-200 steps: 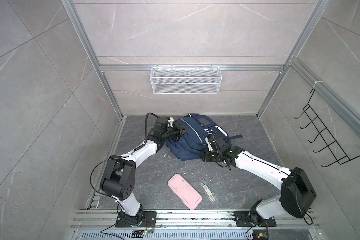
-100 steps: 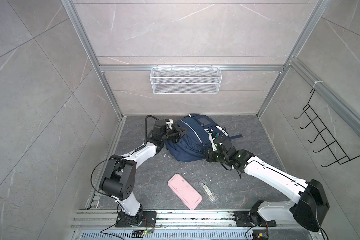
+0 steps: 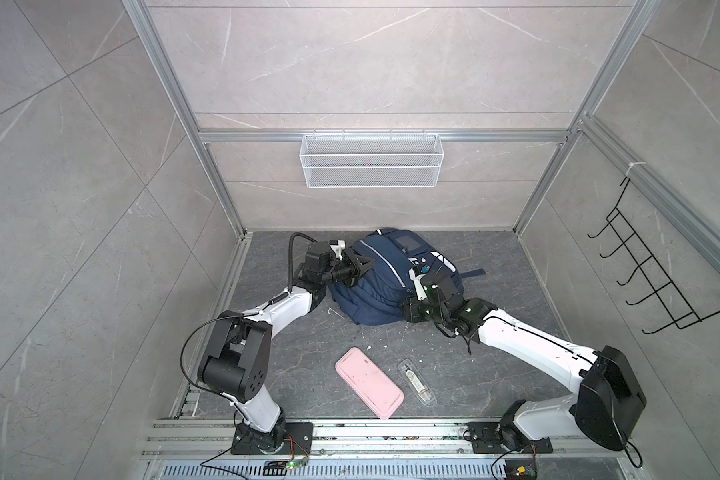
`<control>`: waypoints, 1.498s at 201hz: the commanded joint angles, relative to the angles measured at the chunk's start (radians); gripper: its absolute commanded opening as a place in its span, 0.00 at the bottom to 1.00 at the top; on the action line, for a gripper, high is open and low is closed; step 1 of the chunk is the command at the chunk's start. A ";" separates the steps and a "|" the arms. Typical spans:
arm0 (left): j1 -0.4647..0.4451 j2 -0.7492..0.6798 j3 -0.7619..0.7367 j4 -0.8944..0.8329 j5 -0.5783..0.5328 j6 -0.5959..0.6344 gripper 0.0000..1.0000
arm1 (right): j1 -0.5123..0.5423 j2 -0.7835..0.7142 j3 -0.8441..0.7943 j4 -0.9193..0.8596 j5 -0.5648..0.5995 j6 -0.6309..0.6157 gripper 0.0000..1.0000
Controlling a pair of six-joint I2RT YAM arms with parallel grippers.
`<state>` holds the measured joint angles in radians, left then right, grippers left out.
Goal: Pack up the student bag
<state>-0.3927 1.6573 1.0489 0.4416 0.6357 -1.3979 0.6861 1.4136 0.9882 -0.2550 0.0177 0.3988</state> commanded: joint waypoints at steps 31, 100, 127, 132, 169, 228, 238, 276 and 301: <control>0.000 -0.054 0.054 0.252 0.098 -0.087 0.00 | -0.002 0.088 0.002 0.049 -0.021 -0.047 0.55; 0.004 -0.048 0.060 0.238 0.101 -0.082 0.00 | -0.007 0.115 -0.013 0.085 -0.004 -0.070 0.42; 0.011 -0.043 0.061 0.229 0.099 -0.072 0.00 | -0.006 0.072 -0.046 0.090 -0.007 -0.073 0.31; 0.011 -0.041 0.060 0.229 0.100 -0.072 0.00 | -0.007 0.064 -0.051 0.091 -0.005 -0.075 0.29; 0.012 -0.026 0.065 0.229 0.099 -0.069 0.00 | -0.007 0.012 -0.078 0.083 0.000 -0.074 0.15; 0.016 -0.016 0.056 0.220 0.092 -0.055 0.00 | -0.007 -0.071 -0.102 0.047 -0.021 -0.062 0.04; 0.019 -0.016 0.057 0.200 0.088 -0.040 0.00 | -0.006 -0.087 -0.106 0.035 -0.037 -0.057 0.05; 0.021 -0.007 0.046 0.151 0.069 0.008 0.00 | -0.004 -0.100 -0.081 -0.009 -0.125 -0.032 0.05; 0.018 -0.004 0.022 0.160 0.049 0.008 0.00 | 0.014 -0.074 -0.036 -0.013 -0.214 0.002 0.04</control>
<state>-0.3805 1.6672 1.0489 0.4934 0.6659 -1.4273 0.6807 1.3350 0.8974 -0.2211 -0.0753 0.3588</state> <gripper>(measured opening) 0.061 0.059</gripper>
